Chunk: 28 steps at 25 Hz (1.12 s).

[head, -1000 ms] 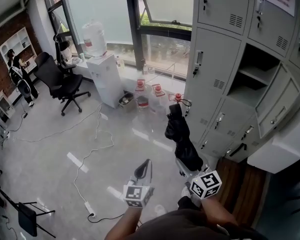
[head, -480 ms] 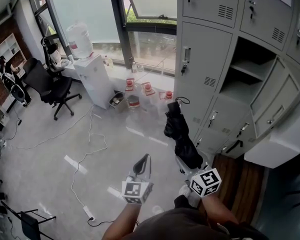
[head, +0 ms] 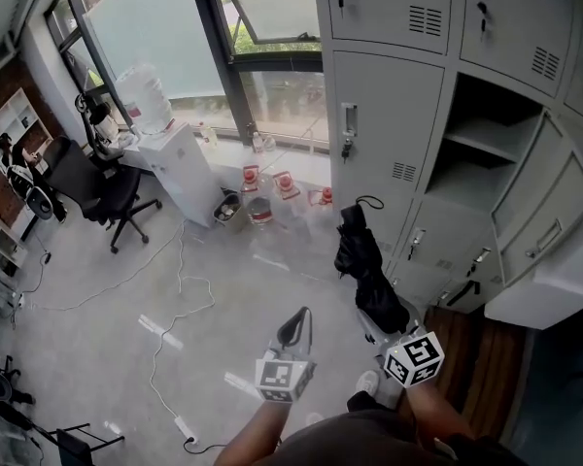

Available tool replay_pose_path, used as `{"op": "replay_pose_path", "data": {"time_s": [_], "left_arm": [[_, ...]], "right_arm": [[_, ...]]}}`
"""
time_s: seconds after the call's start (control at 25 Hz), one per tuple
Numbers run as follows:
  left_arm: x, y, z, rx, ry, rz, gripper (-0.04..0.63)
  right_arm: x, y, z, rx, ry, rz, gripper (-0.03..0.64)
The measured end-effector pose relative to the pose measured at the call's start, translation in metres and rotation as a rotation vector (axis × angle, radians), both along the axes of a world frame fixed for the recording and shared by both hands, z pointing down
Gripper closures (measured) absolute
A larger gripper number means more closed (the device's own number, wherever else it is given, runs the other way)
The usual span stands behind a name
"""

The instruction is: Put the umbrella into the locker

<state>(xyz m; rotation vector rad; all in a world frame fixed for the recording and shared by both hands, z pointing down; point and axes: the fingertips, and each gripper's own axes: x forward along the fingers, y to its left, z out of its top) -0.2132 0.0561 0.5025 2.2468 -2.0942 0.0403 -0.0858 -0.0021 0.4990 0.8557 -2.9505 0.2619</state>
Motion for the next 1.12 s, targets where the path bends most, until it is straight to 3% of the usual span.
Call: {"op": "replay_pose_path", "data": {"time_s": [0.48,1.12], "left_arm": [[0.058,-0.089,0.013,-0.037,-0.027,0.108,0.591],[0.14,-0.175,0.021,-0.062,-0.037,0.218,0.591]], "right_arm": [[0.061,-0.077,0.015,0.004,0.036,0.115,0.377],[0.154,-0.138,0.025,-0.015,0.044,0.239,0.376]]}}
